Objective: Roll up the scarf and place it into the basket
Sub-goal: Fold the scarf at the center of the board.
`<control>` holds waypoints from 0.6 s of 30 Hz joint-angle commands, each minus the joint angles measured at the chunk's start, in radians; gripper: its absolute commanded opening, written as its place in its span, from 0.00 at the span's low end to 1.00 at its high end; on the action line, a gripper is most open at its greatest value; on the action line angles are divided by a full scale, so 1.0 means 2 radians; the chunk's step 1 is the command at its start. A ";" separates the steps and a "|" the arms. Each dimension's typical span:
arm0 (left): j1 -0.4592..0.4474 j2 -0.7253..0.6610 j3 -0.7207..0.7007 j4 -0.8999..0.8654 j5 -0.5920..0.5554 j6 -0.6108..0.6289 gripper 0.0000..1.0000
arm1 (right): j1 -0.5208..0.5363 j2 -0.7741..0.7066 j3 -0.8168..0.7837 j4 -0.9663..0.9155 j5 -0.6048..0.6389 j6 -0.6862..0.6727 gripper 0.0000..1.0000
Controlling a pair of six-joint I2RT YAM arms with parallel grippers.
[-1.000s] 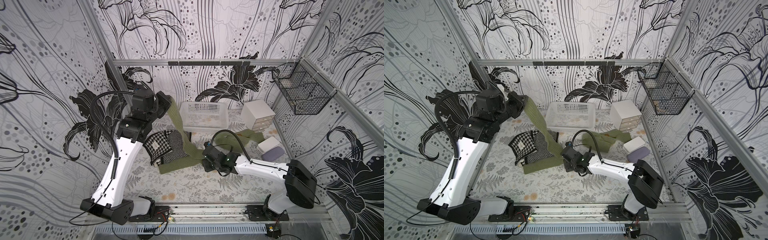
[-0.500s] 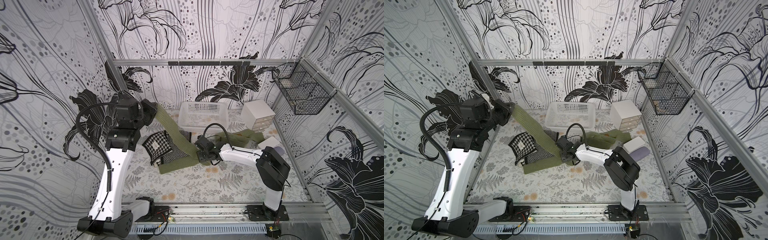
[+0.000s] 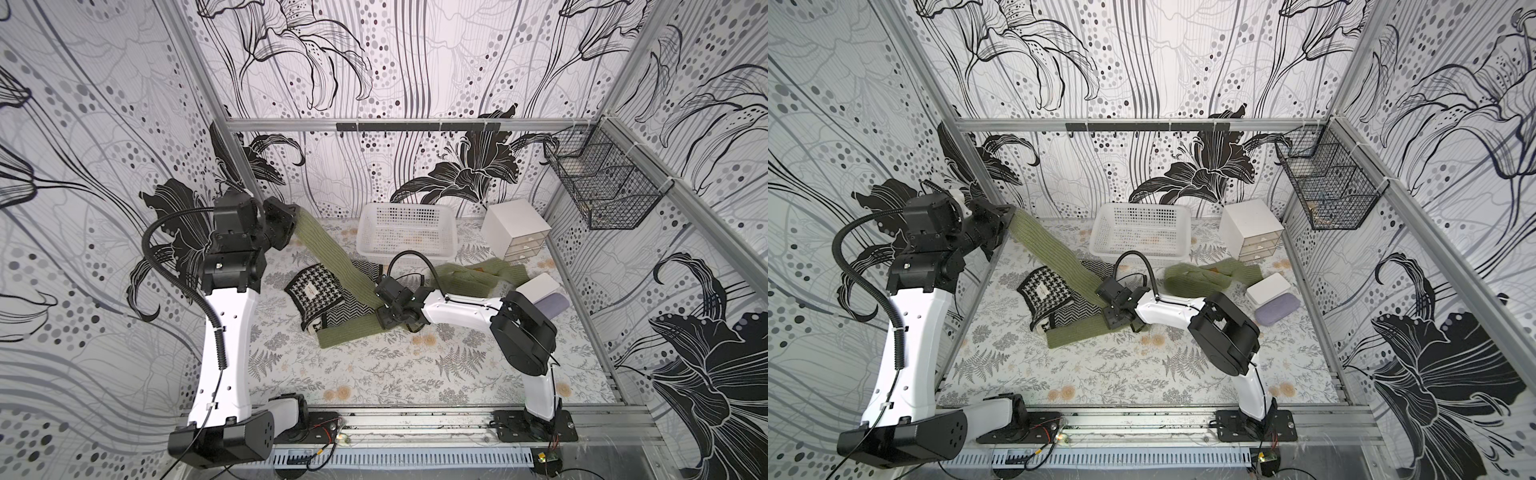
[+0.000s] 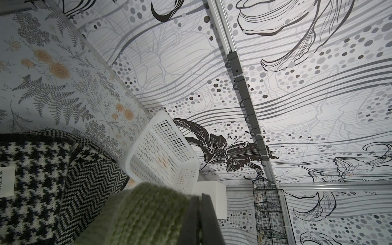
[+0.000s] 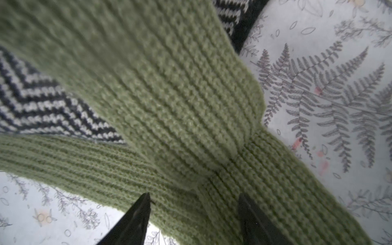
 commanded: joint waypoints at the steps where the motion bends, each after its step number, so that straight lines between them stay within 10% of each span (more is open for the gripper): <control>1: 0.010 0.000 0.021 0.025 0.027 0.006 0.00 | 0.004 0.028 0.027 0.005 0.037 -0.010 0.69; 5: 0.016 -0.001 0.027 0.018 0.030 0.009 0.00 | 0.004 0.042 0.025 0.014 0.101 -0.007 0.61; 10: 0.019 -0.002 0.028 0.016 0.037 0.009 0.00 | -0.001 0.036 0.007 0.043 0.174 -0.014 0.02; 18: 0.018 -0.008 -0.009 0.028 0.065 0.017 0.00 | 0.001 -0.156 -0.139 0.007 0.231 0.039 0.00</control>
